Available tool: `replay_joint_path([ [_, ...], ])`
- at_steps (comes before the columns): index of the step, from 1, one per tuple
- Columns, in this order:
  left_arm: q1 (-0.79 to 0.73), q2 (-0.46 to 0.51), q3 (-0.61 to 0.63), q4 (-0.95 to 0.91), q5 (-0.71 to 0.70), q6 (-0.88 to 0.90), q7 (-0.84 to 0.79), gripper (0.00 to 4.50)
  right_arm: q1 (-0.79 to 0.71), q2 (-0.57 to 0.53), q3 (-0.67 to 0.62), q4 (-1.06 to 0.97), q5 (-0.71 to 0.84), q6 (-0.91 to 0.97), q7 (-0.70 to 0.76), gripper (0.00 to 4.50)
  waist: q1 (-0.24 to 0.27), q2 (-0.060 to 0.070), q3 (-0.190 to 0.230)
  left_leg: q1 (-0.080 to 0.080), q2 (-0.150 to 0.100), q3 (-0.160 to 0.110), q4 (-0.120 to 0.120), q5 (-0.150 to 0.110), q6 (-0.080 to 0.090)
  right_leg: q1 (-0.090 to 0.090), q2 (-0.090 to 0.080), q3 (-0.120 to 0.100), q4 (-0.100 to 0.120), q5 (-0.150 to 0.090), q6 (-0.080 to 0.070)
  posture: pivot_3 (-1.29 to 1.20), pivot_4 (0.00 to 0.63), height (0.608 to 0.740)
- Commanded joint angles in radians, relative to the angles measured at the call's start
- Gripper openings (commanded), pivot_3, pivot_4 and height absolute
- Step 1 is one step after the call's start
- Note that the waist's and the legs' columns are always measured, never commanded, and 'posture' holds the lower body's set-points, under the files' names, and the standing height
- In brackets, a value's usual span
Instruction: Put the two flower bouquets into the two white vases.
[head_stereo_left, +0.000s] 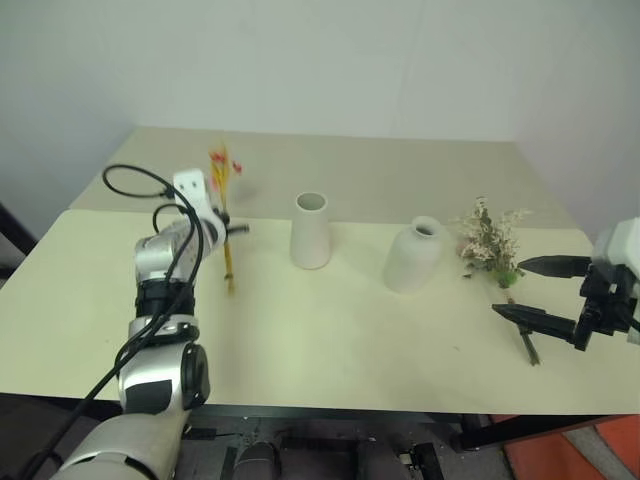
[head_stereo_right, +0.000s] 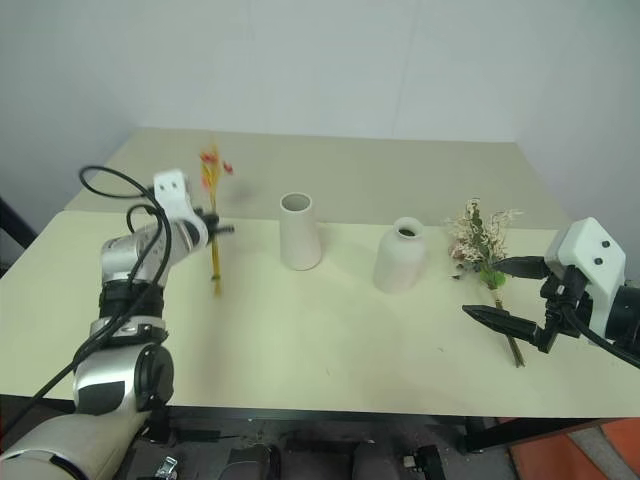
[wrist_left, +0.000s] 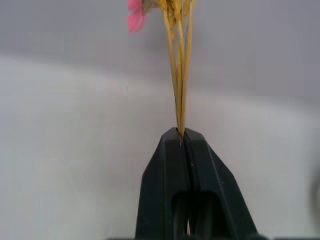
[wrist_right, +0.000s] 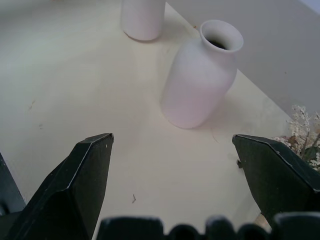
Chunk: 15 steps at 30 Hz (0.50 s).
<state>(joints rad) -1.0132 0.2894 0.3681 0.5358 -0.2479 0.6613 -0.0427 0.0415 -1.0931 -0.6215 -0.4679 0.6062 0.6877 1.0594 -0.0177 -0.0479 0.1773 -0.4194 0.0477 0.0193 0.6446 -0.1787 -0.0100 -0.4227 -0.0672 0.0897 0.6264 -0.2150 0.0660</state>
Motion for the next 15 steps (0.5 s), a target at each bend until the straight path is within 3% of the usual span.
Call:
replay_joint_path([
  [1,-0.04,-0.05,0.073,-0.055,-0.074,-0.423,-0.069,0.03,-0.013,0.008,-0.041,-0.016,-0.004,-0.026,-0.019,4.5,0.002,0.0,0.0,0.0,0.0,0.0,0.0,0.0,0.0,0.0,0.0,0.0,0.0,0.0,0.0,0.0,0.15,0.74],
  [4,-0.138,-0.092,0.184,-0.002,-0.252,-0.517,-0.17,0.03,-0.011,0.023,-0.035,-0.029,0.0,-0.026,-0.034,4.5,0.006,0.0,0.0,-0.002,0.0,0.001,0.0,0.0,0.0,0.0,0.0,0.0,-0.002,0.002,-0.003,0.0,0.15,0.74],
  [9,-0.233,-0.15,0.211,0.103,-0.371,-0.644,-0.324,0.03,0.018,0.059,-0.046,-0.066,-0.001,-0.023,-0.063,4.5,0.009,0.0,0.0,-0.002,-0.001,0.0,0.001,0.0,0.0,0.001,-0.001,0.0,-0.003,0.001,0.002,0.0,0.15,0.74],
  [15,-0.283,-0.195,0.216,0.184,-0.477,-0.634,-0.45,0.03,0.077,0.102,-0.092,-0.124,0.0,-0.007,-0.1,4.5,0.013,0.0,0.0,-0.003,-0.002,0.0,0.004,0.0,0.0,0.001,-0.001,0.0,-0.003,0.002,0.004,0.0,0.15,0.74],
])
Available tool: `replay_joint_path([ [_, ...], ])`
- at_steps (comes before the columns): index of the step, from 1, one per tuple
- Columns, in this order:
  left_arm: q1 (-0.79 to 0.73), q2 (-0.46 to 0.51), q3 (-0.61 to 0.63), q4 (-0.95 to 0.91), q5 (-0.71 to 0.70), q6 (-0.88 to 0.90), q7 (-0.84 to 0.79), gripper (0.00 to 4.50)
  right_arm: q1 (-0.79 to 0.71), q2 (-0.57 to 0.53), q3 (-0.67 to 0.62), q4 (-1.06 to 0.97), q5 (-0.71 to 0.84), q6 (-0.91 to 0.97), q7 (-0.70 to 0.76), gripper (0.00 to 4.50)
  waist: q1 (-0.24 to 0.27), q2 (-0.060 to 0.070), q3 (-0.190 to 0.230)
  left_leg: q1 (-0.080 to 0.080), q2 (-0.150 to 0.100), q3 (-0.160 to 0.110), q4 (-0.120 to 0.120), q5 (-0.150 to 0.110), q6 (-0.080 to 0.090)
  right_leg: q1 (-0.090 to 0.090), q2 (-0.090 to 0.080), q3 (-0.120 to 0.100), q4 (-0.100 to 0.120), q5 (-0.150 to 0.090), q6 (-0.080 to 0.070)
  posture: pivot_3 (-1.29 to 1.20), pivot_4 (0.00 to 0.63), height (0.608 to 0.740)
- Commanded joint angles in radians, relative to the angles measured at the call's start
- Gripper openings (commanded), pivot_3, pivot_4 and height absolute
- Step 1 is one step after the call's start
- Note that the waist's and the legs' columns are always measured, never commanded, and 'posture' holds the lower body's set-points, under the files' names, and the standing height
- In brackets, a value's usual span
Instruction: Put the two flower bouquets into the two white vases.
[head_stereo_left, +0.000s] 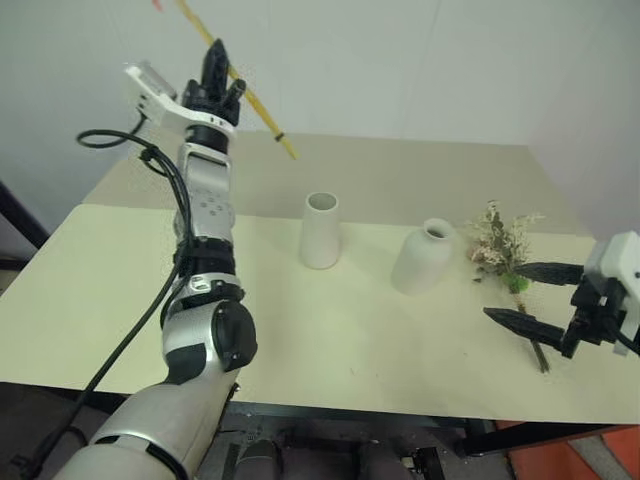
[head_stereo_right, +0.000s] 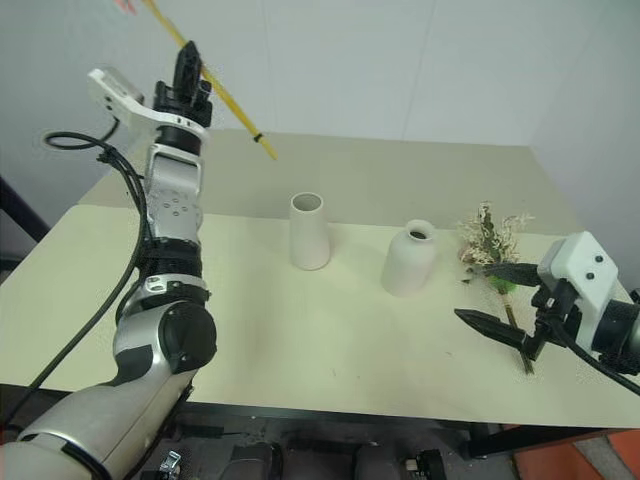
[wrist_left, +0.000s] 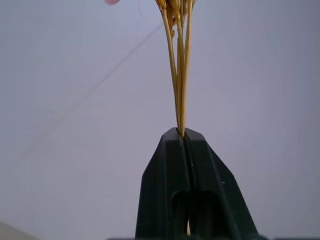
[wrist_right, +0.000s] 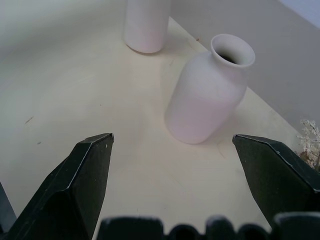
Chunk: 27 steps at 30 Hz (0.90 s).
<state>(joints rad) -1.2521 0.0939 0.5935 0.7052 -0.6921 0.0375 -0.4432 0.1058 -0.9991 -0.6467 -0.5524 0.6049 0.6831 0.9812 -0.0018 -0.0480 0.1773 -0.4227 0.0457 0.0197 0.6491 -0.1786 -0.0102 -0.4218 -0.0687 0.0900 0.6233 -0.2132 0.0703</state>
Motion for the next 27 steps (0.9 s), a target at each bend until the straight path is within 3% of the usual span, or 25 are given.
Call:
replay_joint_path([
  [1,-0.046,0.004,-0.021,0.033,-0.024,-0.01,-0.057,0.03,0.022,0.014,-0.074,-0.052,0.003,-0.001,-0.028,4.5,-0.006,0.0,0.0,0.0,0.0,0.0,0.0,0.0,0.0,0.0,0.0,0.0,0.0,0.0,0.0,0.0,0.15,0.74],
  [12,-0.034,0.037,-0.133,0.252,0.123,-0.143,-0.173,0.03,0.088,0.046,-0.124,-0.105,0.01,0.003,-0.069,4.5,-0.013,0.0,0.0,0.0,0.0,-0.001,0.0,0.0,0.0,0.0,0.001,0.0,0.0,0.0,0.0,0.0,0.15,0.74],
  [15,-0.042,0.033,-0.107,0.303,0.097,-0.147,-0.205,0.03,0.084,0.046,-0.127,-0.103,0.019,0.006,-0.082,4.5,-0.012,0.0,0.0,0.0,0.0,-0.001,0.0,0.0,0.0,0.0,0.0,0.0,0.0,0.0,0.0,0.0,0.15,0.74],
  [27,-0.046,0.022,-0.177,0.404,0.202,-0.277,-0.304,0.03,0.102,0.041,-0.167,-0.101,0.017,0.003,-0.077,4.5,-0.012,0.0,0.0,0.0,0.0,-0.001,0.0,0.0,0.0,0.0,0.0,0.0,0.0,0.0,0.0,0.0,0.15,0.74],
])
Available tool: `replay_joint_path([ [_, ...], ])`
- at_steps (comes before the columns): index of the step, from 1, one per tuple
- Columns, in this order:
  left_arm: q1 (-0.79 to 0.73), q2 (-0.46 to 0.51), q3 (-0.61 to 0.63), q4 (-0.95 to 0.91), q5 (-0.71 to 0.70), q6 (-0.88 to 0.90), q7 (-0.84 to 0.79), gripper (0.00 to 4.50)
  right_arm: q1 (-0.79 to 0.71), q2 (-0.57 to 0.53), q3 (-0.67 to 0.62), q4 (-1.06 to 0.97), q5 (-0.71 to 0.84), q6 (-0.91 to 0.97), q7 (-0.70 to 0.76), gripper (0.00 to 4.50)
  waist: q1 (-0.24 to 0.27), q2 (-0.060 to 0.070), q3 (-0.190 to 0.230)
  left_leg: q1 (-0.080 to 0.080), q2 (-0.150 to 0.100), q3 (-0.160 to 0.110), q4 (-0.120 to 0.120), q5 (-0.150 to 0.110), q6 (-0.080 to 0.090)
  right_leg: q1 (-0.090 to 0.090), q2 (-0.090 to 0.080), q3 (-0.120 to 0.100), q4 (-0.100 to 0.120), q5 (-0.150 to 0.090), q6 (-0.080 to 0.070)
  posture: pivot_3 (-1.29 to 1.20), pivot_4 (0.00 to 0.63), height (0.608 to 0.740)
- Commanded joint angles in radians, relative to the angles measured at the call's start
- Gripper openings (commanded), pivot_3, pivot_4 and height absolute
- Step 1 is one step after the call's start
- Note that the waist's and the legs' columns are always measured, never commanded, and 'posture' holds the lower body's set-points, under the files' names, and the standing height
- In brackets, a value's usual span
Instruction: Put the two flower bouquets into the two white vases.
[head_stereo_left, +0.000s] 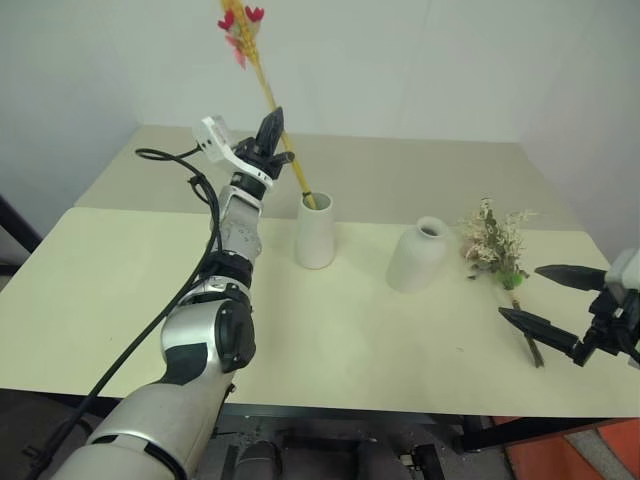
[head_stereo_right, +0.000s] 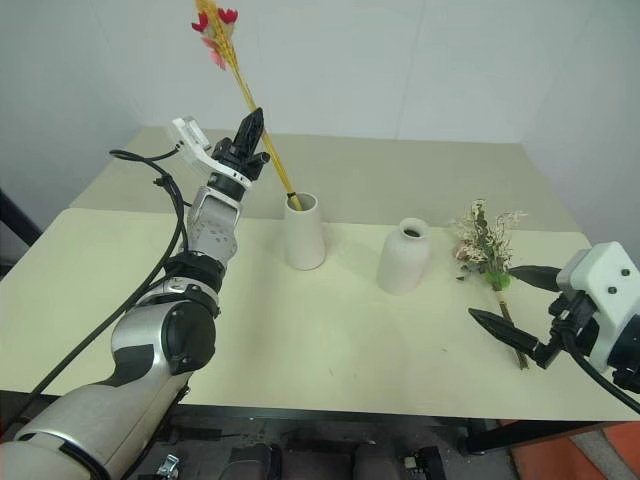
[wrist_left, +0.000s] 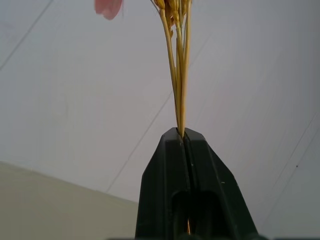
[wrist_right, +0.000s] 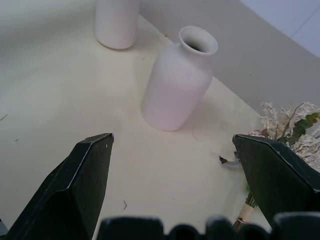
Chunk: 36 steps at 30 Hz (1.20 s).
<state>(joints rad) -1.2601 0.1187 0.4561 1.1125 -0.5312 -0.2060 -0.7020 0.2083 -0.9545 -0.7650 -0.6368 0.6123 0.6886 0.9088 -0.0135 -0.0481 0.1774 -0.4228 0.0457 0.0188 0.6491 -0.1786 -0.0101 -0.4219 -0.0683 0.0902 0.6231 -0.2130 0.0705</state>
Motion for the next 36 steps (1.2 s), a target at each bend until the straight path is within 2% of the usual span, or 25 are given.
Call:
replay_joint_path([
  [1,-0.036,-0.002,-0.05,-0.005,0.049,-0.032,-0.066,0.03,0.001,-0.003,-0.049,-0.016,0.007,-0.005,-0.005,4.5,0.0,0.0,0.0,0.0,0.0,0.0,0.0,0.0,0.0,0.0,0.0,0.0,0.0,0.0,0.0,0.0,0.15,0.74],
  [2,-0.035,-0.003,-0.049,-0.006,0.044,-0.018,-0.078,0.03,0.002,-0.003,-0.049,-0.014,0.007,-0.004,-0.004,4.5,0.0,0.0,0.0,0.0,0.0,0.0,0.0,0.0,0.0,0.0,0.0,0.0,0.0,0.0,0.0,0.0,0.15,0.74],
  [5,-0.029,0.003,-0.069,-0.007,0.067,-0.024,-0.085,0.68,0.0,-0.006,-0.042,-0.008,0.007,-0.002,-0.006,4.5,0.0,0.0,0.0,0.0,0.0,0.0,0.0,0.0,0.0,0.0,0.0,0.0,0.0,0.0,0.0,0.0,0.15,0.74],
  [10,0.01,0.039,-0.182,-0.036,0.18,-0.022,-0.17,2.31,-0.014,-0.013,-0.018,0.007,0.0,-0.01,-0.007,4.5,-0.001,0.0,0.0,0.0,0.0,0.0,0.0,0.0,0.0,0.0,0.0,0.0,0.0,0.0,0.0,0.0,0.15,0.74],
  [16,0.064,0.059,-0.224,-0.11,0.19,-0.012,-0.259,4.33,-0.026,-0.015,0.012,0.035,-0.011,-0.028,0.0,4.5,-0.003,0.0,0.0,0.0,0.0,0.0,0.0,0.0,0.0,0.0,0.0,0.0,0.0,0.0,0.0,0.0,0.15,0.74],
  [17,0.067,0.059,-0.224,-0.118,0.196,-0.017,-0.24,4.45,-0.028,-0.016,0.016,0.038,-0.013,-0.03,0.001,4.5,-0.003,0.0,0.0,0.0,0.0,0.0,0.0,0.0,0.0,0.0,0.0,0.0,0.0,0.0,0.0,0.0,0.15,0.74],
  [21,0.093,0.089,-0.21,-0.207,0.179,0.015,-0.199,4.45,-0.031,-0.016,0.025,0.039,-0.019,-0.032,0.002,4.5,-0.003,0.0,0.0,0.0,0.0,0.0,0.0,0.0,0.0,0.0,0.0,0.0,0.0,0.0,0.0,0.0,0.15,0.74],
  [26,0.238,0.189,-0.234,-0.519,0.109,0.222,-0.28,4.45,-0.022,-0.012,0.012,0.035,-0.023,-0.011,-0.008,4.5,-0.012,0.001,0.0,0.001,0.001,0.0,-0.001,0.0,0.0,0.0,0.001,0.001,0.001,0.0,0.0,0.0,0.15,0.74],
  [29,0.383,0.341,-0.282,-0.791,0.087,0.389,-0.37,4.45,-0.028,-0.054,0.022,0.045,-0.05,0.071,-0.057,4.5,-0.022,0.001,0.0,0.001,0.002,0.0,-0.001,0.0,0.0,-0.001,0.002,0.001,0.002,0.0,-0.001,0.0,0.15,0.74],
  [32,0.492,0.51,-0.322,-0.974,0.086,0.484,-0.47,4.45,-0.08,-0.144,0.087,0.102,-0.069,0.193,-0.106,4.5,-0.031,0.001,0.0,0.001,0.002,0.0,-0.001,0.0,0.0,-0.001,0.002,0.001,0.003,0.001,-0.002,0.0,0.15,0.74],
  [36,0.571,0.708,-0.355,-1.102,0.104,0.542,-0.569,4.45,-0.292,-0.232,0.303,0.272,-0.062,0.358,-0.168,4.5,-0.031,0.001,0.0,0.004,0.003,0.001,-0.001,0.0,0.0,0.001,0.001,0.001,0.003,-0.004,-0.011,0.0,0.15,0.74],
])
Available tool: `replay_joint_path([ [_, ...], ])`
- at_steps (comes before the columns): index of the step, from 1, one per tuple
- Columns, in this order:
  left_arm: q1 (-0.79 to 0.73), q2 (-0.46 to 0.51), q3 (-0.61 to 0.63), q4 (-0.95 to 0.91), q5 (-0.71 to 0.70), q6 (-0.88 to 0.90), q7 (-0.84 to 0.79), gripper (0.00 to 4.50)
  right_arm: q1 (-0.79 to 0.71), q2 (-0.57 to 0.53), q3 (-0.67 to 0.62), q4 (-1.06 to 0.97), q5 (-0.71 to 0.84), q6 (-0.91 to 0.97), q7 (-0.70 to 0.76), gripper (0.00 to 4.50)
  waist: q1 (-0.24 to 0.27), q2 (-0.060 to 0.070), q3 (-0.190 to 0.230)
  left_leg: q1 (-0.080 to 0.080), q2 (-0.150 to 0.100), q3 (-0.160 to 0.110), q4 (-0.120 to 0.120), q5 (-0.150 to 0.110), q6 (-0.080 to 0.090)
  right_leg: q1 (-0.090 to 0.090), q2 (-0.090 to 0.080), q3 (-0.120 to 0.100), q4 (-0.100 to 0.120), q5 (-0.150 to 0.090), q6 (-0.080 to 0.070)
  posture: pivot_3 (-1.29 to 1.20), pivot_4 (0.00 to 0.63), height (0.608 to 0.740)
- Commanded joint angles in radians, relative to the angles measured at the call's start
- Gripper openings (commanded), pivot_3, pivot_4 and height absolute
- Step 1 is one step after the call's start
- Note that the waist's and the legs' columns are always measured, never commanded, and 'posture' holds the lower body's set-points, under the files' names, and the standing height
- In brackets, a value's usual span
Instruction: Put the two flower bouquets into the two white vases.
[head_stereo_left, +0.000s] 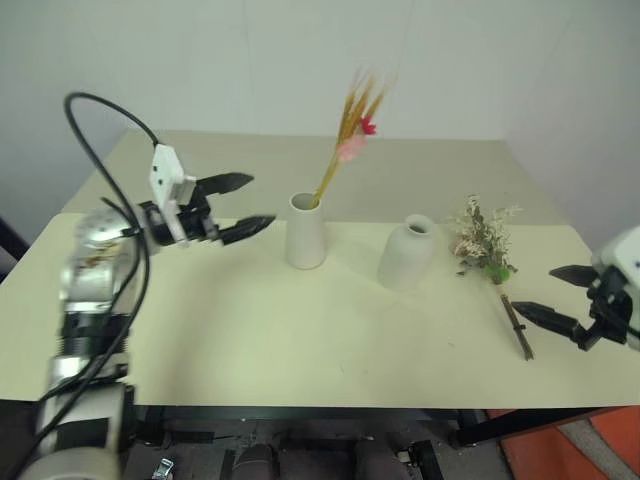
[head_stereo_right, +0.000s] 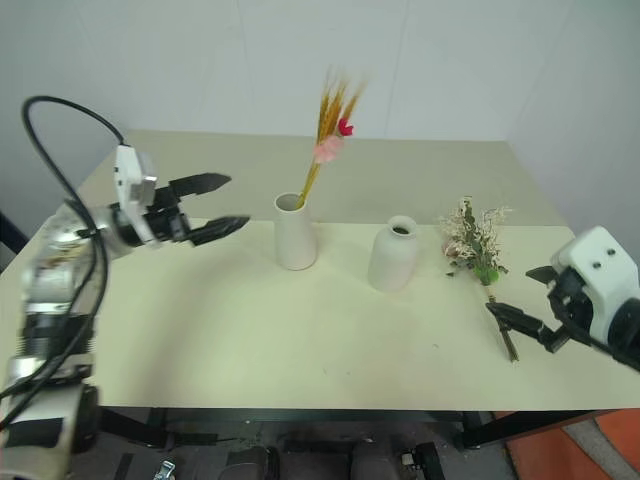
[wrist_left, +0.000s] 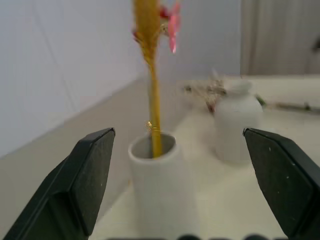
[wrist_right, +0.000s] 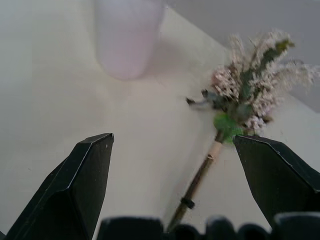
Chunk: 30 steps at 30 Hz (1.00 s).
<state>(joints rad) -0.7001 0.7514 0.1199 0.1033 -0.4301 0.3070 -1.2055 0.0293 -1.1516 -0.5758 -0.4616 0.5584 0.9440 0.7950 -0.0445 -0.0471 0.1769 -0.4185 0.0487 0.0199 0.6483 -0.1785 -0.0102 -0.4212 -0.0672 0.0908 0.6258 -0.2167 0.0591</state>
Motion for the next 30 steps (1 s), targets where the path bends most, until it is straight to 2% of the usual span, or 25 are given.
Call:
replay_joint_path([
  [1,0.02,0.112,-0.023,-0.116,-0.015,0.057,-0.093,4.45,-0.192,-0.032,0.188,0.16,-0.025,0.136,-0.077,4.5,-0.001,0.0,0.0,0.001,0.0,0.0,0.0,0.0,0.0,0.0,0.0,0.0,0.0,0.0,0.0,0.0,0.15,0.74],
  [4,0.032,0.173,-0.028,-0.172,-0.061,0.117,-0.145,4.45,-0.382,-0.007,0.371,0.322,-0.083,0.168,-0.099,4.5,0.002,0.0,0.0,0.001,0.0,0.001,-0.001,0.0,0.0,-0.001,0.0,0.0,0.0,-0.001,-0.002,0.0,0.15,0.74],
  [8,0.049,0.223,-0.056,-0.227,-0.046,0.132,-0.171,4.45,-0.606,0.071,0.576,0.575,-0.188,0.154,-0.095,4.5,-0.001,0.0,0.0,-0.004,0.0,0.001,-0.002,0.0,0.0,-0.005,0.0,0.0,0.0,-0.002,-0.002,0.0,0.15,0.74],
  [13,0.072,0.238,-0.055,-0.253,-0.04,0.133,-0.158,4.45,-0.777,0.155,0.688,0.843,-0.298,0.093,-0.089,4.5,0.0,0.001,0.0,-0.006,0.0,0.001,-0.004,0.0,0.001,-0.007,0.001,0.0,0.0,0.001,0.003,0.0,0.15,0.74],
  [18,0.116,0.253,-0.03,-0.281,-0.058,0.136,-0.15,4.45,-0.85,0.195,0.734,0.995,-0.368,0.046,-0.061,4.5,0.0,0.001,0.0,-0.006,0.001,0.001,-0.004,0.0,0.001,-0.008,0.001,0.0,0.001,0.002,0.002,0.0,0.15,0.74],
  [21,0.137,0.255,-0.017,-0.288,-0.058,0.13,-0.139,4.5,-0.88,0.213,0.733,1.041,-0.382,0.037,-0.031,3.86,-0.001,0.001,0.0,-0.006,0.001,0.001,-0.004,0.0,0.001,-0.008,0.001,0.0,0.001,0.001,0.003,0.0,0.15,0.74],
  [24,0.145,0.25,-0.005,-0.293,-0.067,0.129,-0.128,4.5,-0.902,0.226,0.74,1.082,-0.398,0.031,-0.005,2.85,-0.002,0.001,0.001,-0.005,0.001,0.001,-0.004,0.0,0.001,-0.008,0.001,0.0,0.002,0.001,0.003,0.0,0.15,0.74],
  [30,0.161,0.248,0.008,-0.304,-0.069,0.127,-0.115,4.5,-0.94,0.257,0.754,1.177,-0.449,-0.012,0.011,0.55,-0.004,0.001,0.001,-0.004,0.001,0.001,-0.004,0.0,0.001,-0.008,0.002,0.0,0.003,0.001,0.004,0.0,0.15,0.74],
])
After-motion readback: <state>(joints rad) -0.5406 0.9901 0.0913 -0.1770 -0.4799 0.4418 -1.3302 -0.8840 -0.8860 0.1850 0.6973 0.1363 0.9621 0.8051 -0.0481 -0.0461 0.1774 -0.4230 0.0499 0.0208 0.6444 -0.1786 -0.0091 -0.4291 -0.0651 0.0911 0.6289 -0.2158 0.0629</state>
